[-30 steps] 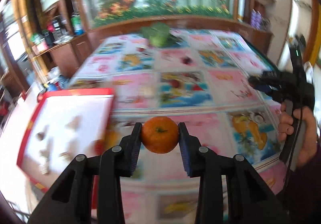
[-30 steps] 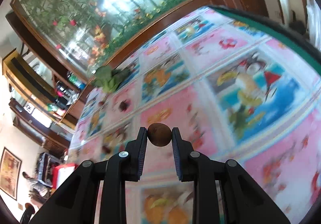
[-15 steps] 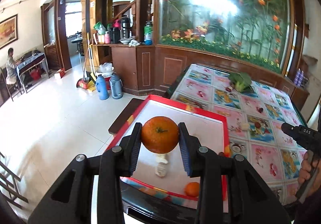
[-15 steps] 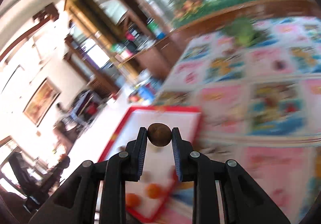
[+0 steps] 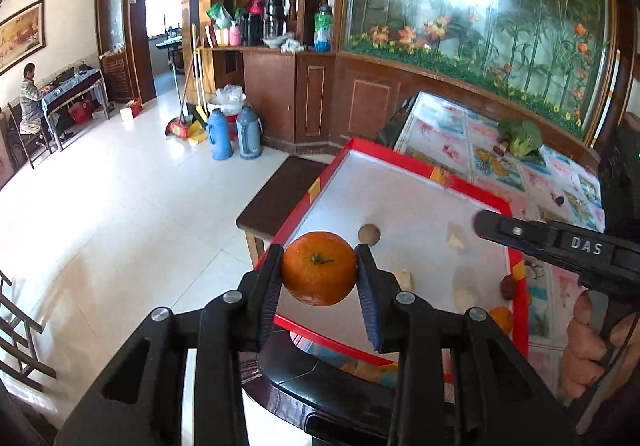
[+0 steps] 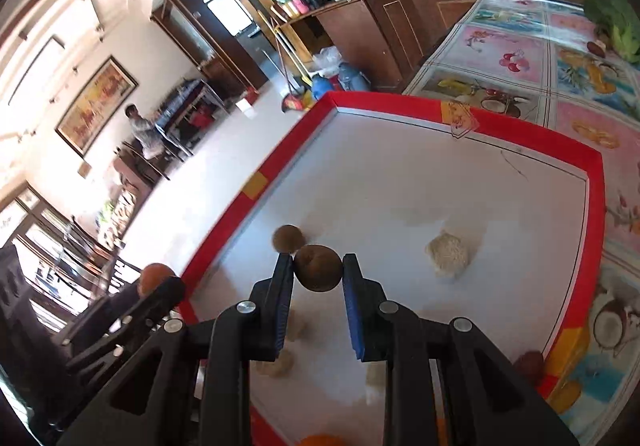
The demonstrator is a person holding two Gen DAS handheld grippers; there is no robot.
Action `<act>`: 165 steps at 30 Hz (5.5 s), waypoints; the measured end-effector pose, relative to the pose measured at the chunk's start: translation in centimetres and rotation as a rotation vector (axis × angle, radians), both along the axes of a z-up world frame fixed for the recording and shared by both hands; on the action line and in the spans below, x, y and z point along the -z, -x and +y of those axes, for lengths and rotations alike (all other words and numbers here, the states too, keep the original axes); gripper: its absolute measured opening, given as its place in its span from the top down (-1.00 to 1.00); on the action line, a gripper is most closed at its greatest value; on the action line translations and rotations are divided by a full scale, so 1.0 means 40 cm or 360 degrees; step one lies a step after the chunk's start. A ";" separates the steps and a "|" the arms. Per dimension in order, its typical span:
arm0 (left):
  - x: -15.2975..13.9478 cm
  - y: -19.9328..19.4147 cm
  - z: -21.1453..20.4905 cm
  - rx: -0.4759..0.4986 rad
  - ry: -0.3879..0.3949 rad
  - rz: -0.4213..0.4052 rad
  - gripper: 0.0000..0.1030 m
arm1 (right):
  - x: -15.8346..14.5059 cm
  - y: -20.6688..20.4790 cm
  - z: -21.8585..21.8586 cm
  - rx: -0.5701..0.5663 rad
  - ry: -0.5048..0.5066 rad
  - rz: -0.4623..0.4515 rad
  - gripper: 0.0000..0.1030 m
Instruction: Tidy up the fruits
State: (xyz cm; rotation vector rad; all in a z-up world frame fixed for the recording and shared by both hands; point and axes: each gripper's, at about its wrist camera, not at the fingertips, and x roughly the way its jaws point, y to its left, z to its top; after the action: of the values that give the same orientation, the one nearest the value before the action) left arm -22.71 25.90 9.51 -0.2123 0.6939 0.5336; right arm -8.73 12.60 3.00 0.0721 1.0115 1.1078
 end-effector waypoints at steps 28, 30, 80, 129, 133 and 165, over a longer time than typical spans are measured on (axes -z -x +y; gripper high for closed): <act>0.093 -0.165 -0.056 -0.0232 -0.0147 0.0432 -0.61 | -0.123 -0.159 -0.290 0.0231 -0.0178 -0.0049 0.28; 0.078 -0.170 -0.076 -0.0212 -0.0139 0.0412 -0.61 | -0.118 -0.205 -0.370 0.0344 -0.0170 -0.0037 0.28; 0.151 -0.642 -0.571 0.0665 -0.0235 0.0469 -0.70 | 0.038 -0.440 -0.656 0.0813 0.0138 0.0098 0.62; 0.068 -0.204 -0.123 0.0114 -0.0039 0.0165 0.40 | 0.021 -0.058 -0.156 0.0045 0.0105 -0.0131 0.63; 0.092 -0.215 -0.101 0.0073 -0.0059 0.0207 0.40 | 0.042 -0.041 -0.143 0.0016 0.0199 -0.0206 0.63; -0.024 -0.170 -0.185 -0.0035 -0.0175 0.0024 -1.00 | -0.088 -0.030 -0.364 0.0605 -0.0158 -0.0743 0.08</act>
State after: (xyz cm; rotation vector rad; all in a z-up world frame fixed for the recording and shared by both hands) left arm -15.90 18.51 10.47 -0.1129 0.6753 0.5930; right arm -7.51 -1.95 6.52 0.0775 0.4965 0.7734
